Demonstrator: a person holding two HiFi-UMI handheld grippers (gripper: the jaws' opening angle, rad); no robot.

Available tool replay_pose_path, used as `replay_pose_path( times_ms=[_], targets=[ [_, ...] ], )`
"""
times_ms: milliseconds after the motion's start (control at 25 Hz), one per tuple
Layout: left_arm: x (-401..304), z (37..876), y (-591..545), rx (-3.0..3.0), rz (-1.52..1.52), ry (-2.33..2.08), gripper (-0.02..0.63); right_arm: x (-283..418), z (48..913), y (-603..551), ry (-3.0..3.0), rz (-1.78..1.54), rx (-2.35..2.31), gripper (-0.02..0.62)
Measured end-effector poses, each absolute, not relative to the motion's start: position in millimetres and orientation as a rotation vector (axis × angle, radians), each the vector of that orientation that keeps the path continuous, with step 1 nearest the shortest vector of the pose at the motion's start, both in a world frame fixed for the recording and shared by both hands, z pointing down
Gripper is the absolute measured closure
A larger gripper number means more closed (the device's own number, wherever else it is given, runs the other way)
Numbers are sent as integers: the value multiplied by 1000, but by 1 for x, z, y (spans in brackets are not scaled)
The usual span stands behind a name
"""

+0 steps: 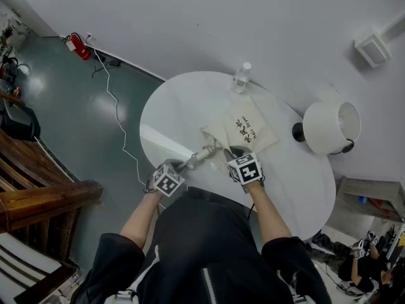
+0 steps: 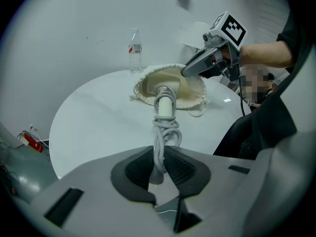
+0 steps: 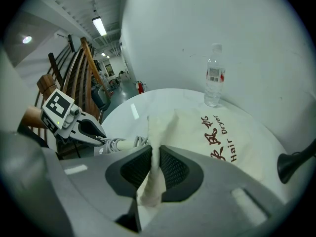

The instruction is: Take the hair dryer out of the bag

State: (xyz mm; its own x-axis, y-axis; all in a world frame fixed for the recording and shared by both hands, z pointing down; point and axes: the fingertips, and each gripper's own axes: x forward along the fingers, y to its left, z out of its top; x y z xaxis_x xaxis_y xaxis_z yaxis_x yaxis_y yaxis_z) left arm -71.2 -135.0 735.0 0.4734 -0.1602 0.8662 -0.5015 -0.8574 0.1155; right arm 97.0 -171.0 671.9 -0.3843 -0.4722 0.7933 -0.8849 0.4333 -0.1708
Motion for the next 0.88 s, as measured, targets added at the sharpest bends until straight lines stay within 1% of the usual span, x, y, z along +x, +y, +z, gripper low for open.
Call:
replay_pose_path(
  times_ms=[400,640,880],
  targets=[
    [-92,741,-136,2340,1386,-563,537,95,671,-170,-2020,790,1124,546],
    [-93,743,-135,2348,1431,-542,537,94,672,-169,-2023,795,1119,546],
    [-96,734,-137,2365,1357,-560,535,93,671,-169,-2024,795,1116,546]
  ],
)
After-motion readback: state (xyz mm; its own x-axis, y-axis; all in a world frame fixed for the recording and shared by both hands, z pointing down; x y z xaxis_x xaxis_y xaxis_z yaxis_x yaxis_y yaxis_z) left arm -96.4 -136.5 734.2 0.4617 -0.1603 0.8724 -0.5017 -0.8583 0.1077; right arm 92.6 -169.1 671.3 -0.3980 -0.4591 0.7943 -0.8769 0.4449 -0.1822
